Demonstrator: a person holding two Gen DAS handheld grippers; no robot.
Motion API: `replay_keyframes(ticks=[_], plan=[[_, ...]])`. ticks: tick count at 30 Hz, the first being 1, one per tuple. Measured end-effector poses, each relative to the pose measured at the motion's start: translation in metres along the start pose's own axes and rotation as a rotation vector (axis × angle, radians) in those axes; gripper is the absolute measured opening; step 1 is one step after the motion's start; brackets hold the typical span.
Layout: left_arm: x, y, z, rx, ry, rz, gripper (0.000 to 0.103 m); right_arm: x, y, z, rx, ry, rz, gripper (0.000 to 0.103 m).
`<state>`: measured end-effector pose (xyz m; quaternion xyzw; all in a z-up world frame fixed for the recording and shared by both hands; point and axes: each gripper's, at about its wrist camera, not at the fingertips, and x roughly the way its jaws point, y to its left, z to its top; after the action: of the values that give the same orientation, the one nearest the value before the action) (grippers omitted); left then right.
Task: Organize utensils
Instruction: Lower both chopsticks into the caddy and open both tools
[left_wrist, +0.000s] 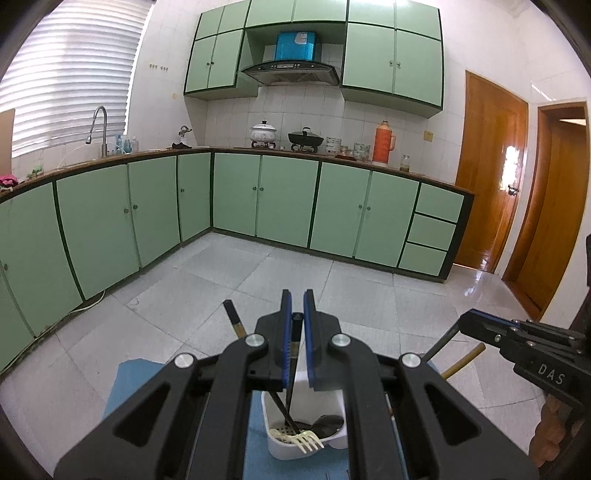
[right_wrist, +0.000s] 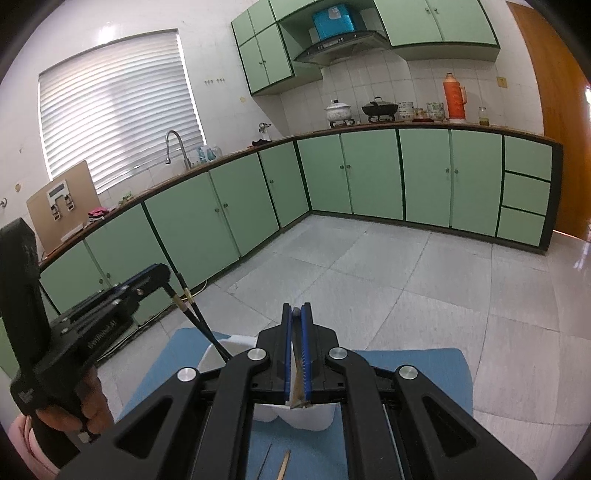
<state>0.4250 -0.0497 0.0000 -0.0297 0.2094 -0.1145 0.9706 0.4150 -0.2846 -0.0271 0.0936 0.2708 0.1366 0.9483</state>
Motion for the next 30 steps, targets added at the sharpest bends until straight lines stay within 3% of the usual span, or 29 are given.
replay_keyframes(ticks=[5, 7, 8, 9, 12, 16, 18, 30], plan=[[-0.008, 0.005, -0.001, -0.013, -0.002, -0.003, 0.007, -0.008, -0.007, -0.005, 0.025, 0.000, 0.006, 0.007], [-0.011, 0.006, -0.002, -0.015, -0.004, -0.005, 0.013, -0.011, -0.009, -0.006, 0.032, -0.004, 0.006, 0.008], [-0.013, 0.006, -0.003, -0.017, -0.006, -0.005, 0.023, -0.013, -0.010, -0.007, 0.038, -0.006, 0.007, 0.009], [-0.016, 0.006, -0.004, -0.020, -0.011, -0.006, 0.032, -0.015, -0.012, -0.007, 0.043, -0.009, 0.012, 0.012], [-0.019, 0.003, -0.005, -0.014, -0.020, -0.004, 0.036, -0.022, -0.014, -0.008, 0.054, -0.022, 0.009, 0.025], [-0.022, 0.002, -0.006, -0.014, -0.021, -0.003, 0.041, -0.032, -0.018, -0.007, 0.072, -0.045, 0.020, 0.027], [-0.027, 0.002, -0.007, -0.018, -0.035, -0.002, 0.051, -0.039, -0.020, -0.006, 0.080, -0.063, 0.021, 0.033], [-0.076, 0.003, -0.023, -0.022, -0.099, -0.014, 0.080, -0.087, -0.022, -0.025, 0.088, -0.139, 0.025, 0.064]])
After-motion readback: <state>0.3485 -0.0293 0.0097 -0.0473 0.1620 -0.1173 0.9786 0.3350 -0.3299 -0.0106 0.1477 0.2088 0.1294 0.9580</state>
